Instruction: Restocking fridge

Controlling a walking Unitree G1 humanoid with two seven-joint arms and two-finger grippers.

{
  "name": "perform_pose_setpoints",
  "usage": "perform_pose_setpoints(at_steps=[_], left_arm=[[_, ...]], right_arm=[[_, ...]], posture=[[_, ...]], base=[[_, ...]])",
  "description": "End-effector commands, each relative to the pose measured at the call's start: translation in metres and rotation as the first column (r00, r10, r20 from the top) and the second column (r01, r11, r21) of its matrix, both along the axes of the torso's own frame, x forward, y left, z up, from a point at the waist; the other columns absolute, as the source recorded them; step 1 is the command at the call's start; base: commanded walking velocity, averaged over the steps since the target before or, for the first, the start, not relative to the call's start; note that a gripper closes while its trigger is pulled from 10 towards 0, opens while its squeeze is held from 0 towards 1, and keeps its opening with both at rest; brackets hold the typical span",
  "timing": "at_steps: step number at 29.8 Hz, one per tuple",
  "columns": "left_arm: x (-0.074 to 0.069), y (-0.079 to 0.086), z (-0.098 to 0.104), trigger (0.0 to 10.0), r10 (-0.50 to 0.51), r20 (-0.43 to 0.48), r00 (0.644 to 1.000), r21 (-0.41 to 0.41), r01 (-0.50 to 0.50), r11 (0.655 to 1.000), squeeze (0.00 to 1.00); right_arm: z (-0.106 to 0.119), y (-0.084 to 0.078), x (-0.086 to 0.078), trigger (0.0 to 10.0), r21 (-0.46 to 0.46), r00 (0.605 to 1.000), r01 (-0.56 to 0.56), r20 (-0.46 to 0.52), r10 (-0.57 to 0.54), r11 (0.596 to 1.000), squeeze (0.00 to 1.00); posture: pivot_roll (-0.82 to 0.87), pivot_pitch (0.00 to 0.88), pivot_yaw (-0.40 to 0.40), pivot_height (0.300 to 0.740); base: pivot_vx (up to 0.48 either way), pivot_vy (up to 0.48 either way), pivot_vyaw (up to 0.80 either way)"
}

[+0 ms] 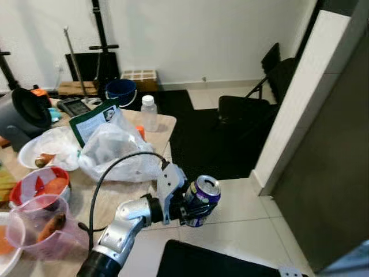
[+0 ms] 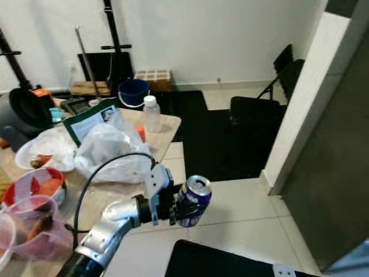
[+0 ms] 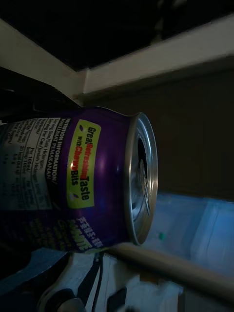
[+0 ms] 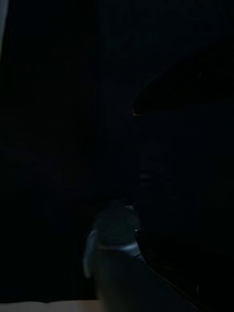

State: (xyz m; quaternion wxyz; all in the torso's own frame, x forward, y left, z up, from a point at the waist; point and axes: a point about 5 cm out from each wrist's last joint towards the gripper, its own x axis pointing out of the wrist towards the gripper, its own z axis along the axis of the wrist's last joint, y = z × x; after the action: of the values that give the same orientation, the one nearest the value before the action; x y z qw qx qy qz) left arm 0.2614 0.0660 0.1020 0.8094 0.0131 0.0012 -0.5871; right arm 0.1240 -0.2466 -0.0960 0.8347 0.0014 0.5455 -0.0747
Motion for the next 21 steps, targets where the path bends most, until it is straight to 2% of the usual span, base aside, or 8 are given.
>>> perform_pose_setpoints(at_steps=[1, 21], left_arm=[[-0.0002, -0.0016, -0.0024, 10.0, 0.019, 0.001, 1.0, 0.006, -0.019, 1.0, 0.0], [-0.0006, -0.011, -0.0026, 10.0, 0.03, 0.004, 1.0, 0.0, -0.03, 1.0, 0.0]], right_arm=[[-0.0025, 0.0021, -0.0061, 10.0, 0.007, 1.0, 0.007, -0.018, -0.007, 1.0, 0.0], [-0.0028, 0.0029, -0.0063, 10.0, 0.014, 1.0, 0.011, -0.014, -0.011, 1.0, 0.0]], posture=[[0.09, 0.0, 0.014, 0.74], [0.09, 0.0, 0.01, 0.74]], base=[[0.0, 0.0, -0.79], [0.0, 0.0, -0.79]])
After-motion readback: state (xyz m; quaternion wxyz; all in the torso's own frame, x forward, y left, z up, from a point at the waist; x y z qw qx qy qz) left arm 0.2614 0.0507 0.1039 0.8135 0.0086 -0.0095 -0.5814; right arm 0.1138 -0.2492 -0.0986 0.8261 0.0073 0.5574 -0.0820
